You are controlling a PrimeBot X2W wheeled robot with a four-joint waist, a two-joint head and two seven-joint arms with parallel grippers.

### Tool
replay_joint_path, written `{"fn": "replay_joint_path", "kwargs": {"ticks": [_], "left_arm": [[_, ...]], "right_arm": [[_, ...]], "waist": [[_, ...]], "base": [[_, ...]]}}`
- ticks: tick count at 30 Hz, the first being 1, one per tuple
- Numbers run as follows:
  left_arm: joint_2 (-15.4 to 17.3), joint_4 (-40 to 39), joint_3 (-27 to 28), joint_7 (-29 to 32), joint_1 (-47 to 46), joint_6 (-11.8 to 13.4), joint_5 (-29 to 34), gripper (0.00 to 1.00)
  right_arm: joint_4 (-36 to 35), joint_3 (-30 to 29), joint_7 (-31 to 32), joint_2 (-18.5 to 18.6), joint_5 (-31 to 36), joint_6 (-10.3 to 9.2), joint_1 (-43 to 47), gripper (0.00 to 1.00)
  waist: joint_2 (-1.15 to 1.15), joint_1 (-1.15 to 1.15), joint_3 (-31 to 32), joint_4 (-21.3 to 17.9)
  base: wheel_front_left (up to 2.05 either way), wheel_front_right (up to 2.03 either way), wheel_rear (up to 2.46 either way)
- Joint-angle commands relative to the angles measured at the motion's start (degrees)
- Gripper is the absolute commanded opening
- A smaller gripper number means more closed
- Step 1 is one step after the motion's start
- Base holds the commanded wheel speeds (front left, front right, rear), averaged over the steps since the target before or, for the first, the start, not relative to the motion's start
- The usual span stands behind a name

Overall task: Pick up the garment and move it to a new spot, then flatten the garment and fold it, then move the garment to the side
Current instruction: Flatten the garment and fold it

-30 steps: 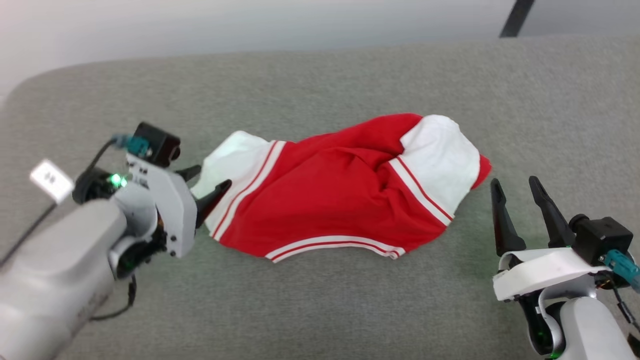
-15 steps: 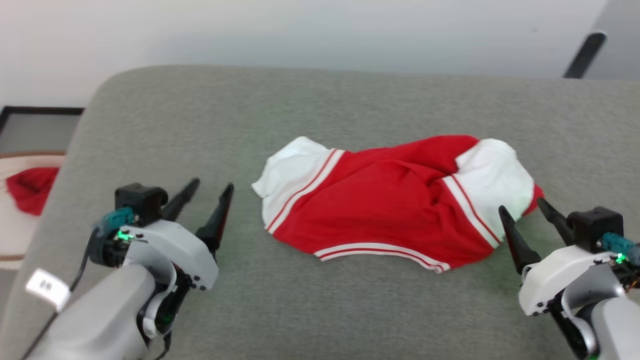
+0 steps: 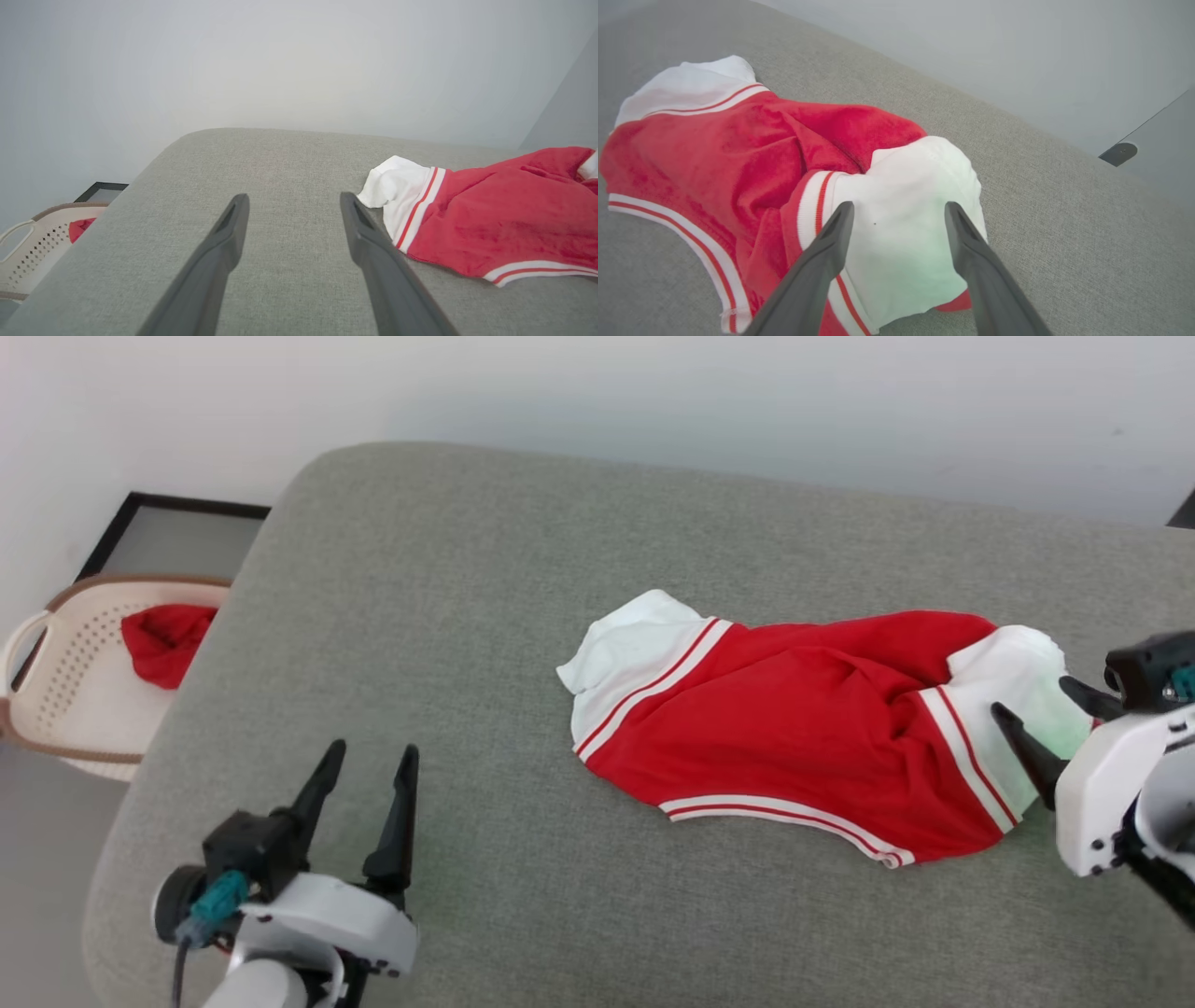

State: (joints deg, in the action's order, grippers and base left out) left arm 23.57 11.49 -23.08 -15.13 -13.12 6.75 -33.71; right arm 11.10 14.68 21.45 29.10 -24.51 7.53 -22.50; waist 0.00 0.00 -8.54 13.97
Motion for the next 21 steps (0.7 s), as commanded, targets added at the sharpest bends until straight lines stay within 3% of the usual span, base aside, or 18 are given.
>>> {"fn": "replay_joint_path", "kwargs": {"ticks": [1, 7, 21], "left_arm": [[-0.6, -0.6, 1.5, 0.0, 1.0, -0.6, 2.1, 1.0], [-4.1, -1.3, 7.5, 0.0, 3.6, -3.8, 8.2, 1.0], [-11.0, 0.7, 15.5, 0.0, 4.3, -10.3, 15.4, 1.0]], "right_arm": [[0.4, 1.0, 1.6, 1.4, -0.9, -0.08, -1.3, 1.0], [3.3, 3.6, 7.9, 5.5, -5.3, -0.08, -6.7, 1.0], [6.9, 11.1, 16.6, 8.8, -10.5, -0.08, -15.7, 1.0]], "waist": [[0.0, 0.0, -0.5, 0.5], [0.0, 0.0, -2.0, 1.3], [0.0, 0.0, -5.0, 2.4]], "base": [[0.0, 0.0, 0.0], [0.0, 0.0, 0.0], [0.0, 0.0, 0.0]]}}
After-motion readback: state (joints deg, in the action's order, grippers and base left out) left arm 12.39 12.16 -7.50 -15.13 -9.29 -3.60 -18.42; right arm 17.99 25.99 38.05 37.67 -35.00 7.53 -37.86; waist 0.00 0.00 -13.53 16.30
